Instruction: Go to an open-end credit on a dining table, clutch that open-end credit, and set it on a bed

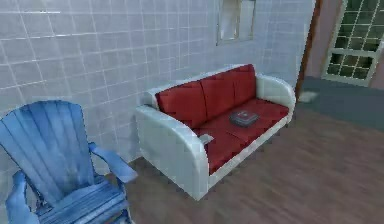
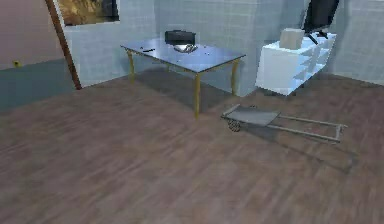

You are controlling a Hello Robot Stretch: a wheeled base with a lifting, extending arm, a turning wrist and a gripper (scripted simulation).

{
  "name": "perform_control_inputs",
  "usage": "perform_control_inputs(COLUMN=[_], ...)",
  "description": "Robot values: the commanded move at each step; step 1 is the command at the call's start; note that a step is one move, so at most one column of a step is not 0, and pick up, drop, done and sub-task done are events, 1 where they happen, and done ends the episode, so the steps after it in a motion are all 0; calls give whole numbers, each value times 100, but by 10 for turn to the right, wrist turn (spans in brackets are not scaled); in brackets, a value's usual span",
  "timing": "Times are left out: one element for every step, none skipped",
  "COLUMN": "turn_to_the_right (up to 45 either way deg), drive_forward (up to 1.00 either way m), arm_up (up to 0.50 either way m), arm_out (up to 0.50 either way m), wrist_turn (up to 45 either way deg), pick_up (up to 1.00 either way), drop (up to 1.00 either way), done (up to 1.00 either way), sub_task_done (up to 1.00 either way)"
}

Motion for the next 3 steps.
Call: perform_control_inputs(turn_to_the_right=[450, 450, 90], drive_forward=[0, 0, 0], arm_up=[0, 0, 0], arm_out=[0, 0, 0], wrist_turn=[0, 0, 0], pick_up=[0, 0, 0], drop=[0, 0, 0], done=[0, 0, 0], sub_task_done=[0, 0, 0])
